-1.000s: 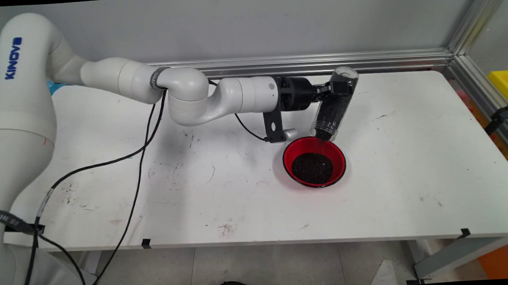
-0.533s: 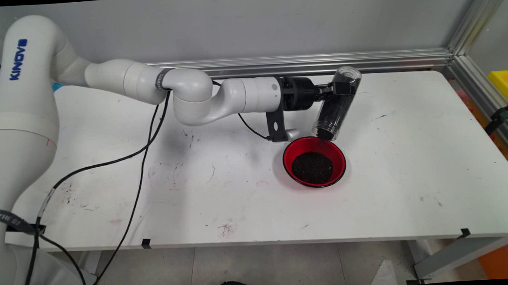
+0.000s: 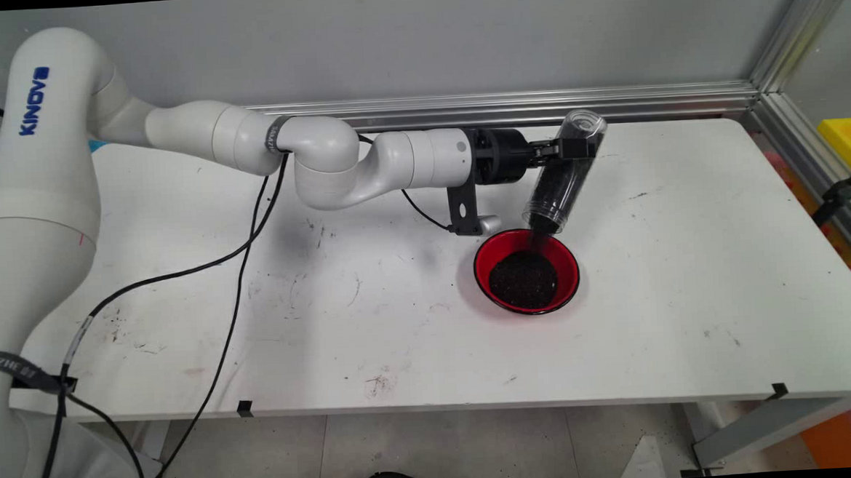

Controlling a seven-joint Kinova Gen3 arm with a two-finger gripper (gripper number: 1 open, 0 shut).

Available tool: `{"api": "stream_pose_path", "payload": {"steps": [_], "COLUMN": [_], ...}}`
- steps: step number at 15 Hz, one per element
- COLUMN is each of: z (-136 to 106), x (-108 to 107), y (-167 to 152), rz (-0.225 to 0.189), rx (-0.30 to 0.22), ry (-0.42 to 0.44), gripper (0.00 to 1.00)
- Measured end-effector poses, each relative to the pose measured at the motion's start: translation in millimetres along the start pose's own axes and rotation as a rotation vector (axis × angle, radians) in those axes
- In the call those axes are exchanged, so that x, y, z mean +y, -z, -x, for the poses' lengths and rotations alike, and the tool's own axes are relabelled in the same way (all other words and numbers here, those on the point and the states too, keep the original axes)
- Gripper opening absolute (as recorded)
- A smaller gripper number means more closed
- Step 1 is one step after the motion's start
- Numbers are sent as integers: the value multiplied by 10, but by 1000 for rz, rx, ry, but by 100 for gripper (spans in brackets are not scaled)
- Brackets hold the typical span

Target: Pour the black seasoning powder in the red bowl

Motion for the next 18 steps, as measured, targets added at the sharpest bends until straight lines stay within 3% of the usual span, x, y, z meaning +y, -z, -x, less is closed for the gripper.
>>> {"api": "stream_pose_path", "payload": {"steps": [18], "z": [-8], "x": [-27], "y": [111], "rz": [-12], "rx": [-4], "ry": [-32], "gripper": [0]}}
